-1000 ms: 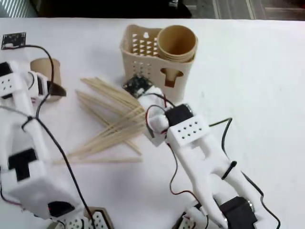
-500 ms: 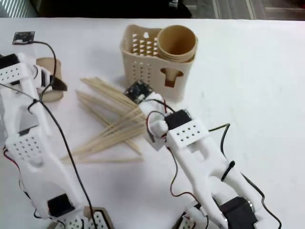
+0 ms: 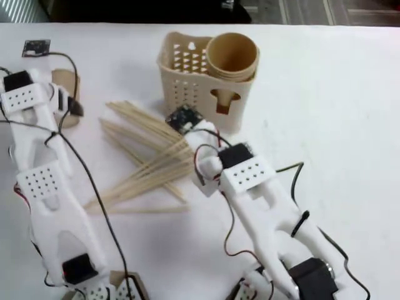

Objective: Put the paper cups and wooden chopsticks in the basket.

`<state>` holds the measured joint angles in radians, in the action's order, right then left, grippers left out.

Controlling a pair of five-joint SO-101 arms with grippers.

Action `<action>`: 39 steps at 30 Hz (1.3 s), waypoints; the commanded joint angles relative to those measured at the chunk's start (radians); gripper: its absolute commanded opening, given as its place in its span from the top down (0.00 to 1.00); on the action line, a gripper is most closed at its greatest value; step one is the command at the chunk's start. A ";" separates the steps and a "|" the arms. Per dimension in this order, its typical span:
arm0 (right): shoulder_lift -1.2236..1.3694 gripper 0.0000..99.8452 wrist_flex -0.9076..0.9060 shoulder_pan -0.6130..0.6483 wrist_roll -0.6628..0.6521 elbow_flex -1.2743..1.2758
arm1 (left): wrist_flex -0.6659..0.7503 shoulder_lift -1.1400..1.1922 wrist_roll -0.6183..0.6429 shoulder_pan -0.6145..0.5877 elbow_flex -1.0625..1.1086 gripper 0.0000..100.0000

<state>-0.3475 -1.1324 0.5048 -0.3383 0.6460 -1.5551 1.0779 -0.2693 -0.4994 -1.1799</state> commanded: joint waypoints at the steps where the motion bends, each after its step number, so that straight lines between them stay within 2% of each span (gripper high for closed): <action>1: -0.047 0.98 0.013 -0.047 -0.006 -0.006 | -0.129 -0.021 -0.011 0.028 -0.196 0.75; 4: -0.047 0.98 0.019 -0.050 -0.006 -0.006 | -0.233 -0.019 -0.009 0.053 -0.361 0.75; 9: -0.047 0.98 0.019 -0.051 -0.006 -0.006 | -0.236 -0.022 -0.009 0.058 -0.471 0.75; 13: -0.047 0.98 0.019 -0.051 -0.006 -0.006 | -0.238 -0.061 -0.009 0.053 -0.476 0.75; 22: -0.042 0.98 0.041 -0.051 -0.006 -0.005 | -0.236 -0.460 -0.003 0.110 -0.218 0.75; 32: -0.048 0.98 0.033 -0.051 -0.006 -0.005 | -0.232 -0.911 0.003 0.351 0.118 0.75; 39: -0.148 0.98 -0.019 -0.045 -0.006 0.015 | -0.215 -1.119 0.147 0.545 0.209 0.75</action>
<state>-0.4150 -1.1324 0.4680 -0.3383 0.6521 -1.7868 0.0545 -0.1695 -0.0376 -0.9805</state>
